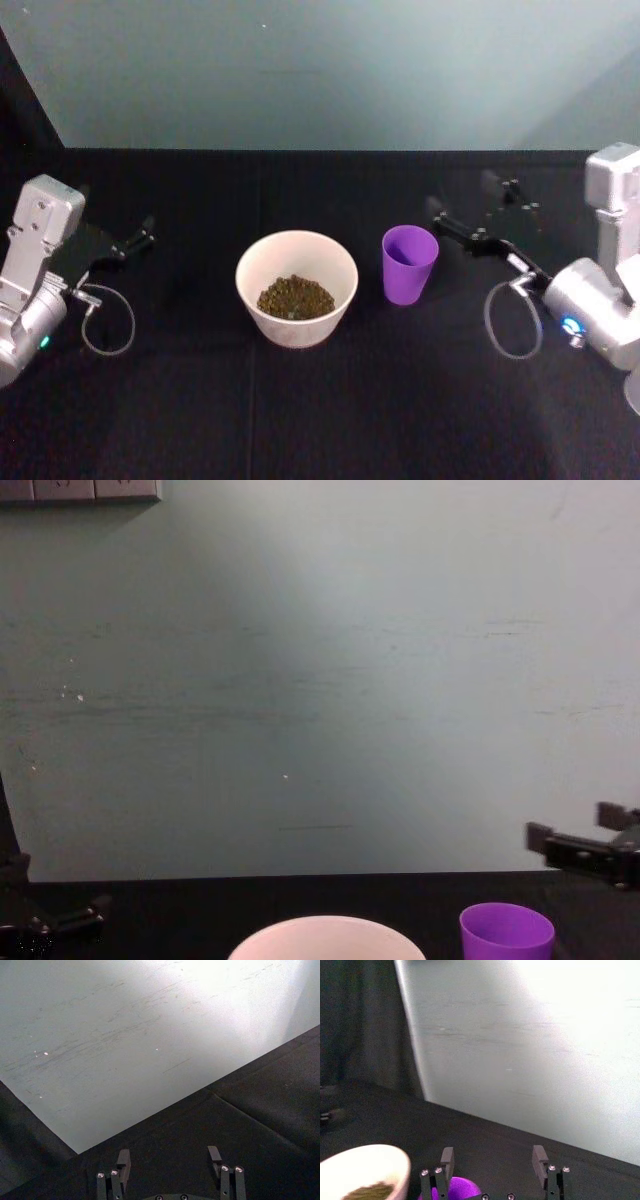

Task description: Pick up the cup and pour the mung beans from the cup into the bowl.

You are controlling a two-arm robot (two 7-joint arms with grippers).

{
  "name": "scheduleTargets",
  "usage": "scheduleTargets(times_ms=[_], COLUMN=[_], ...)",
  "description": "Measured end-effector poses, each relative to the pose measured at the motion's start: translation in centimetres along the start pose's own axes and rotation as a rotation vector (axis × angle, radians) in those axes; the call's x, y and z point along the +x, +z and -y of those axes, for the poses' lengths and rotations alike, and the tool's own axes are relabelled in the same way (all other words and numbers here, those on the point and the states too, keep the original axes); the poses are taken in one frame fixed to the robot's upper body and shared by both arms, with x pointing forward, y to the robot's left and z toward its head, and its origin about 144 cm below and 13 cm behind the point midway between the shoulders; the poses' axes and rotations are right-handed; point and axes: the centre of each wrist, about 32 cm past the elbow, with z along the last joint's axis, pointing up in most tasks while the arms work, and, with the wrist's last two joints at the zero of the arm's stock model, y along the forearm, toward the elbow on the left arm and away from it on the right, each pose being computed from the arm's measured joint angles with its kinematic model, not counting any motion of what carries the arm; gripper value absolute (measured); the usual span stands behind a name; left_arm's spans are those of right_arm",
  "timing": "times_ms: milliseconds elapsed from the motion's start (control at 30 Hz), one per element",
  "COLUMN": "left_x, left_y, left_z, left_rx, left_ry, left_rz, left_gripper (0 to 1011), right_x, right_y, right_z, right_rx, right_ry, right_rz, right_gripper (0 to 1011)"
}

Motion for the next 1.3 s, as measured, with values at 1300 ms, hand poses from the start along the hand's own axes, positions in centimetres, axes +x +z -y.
scheduleTargets(times_ms=[1300], left_x=[0.0], left_y=[0.0], left_z=[0.0], left_rx=[0.0], left_ry=[0.0], left_rz=[0.0], left_gripper=[1000], right_x=[1.2], right_y=[-1.3], right_z=[2.0], right_rx=[-0.198], right_ry=[-0.214], right_rz=[0.019], right_gripper=[1003])
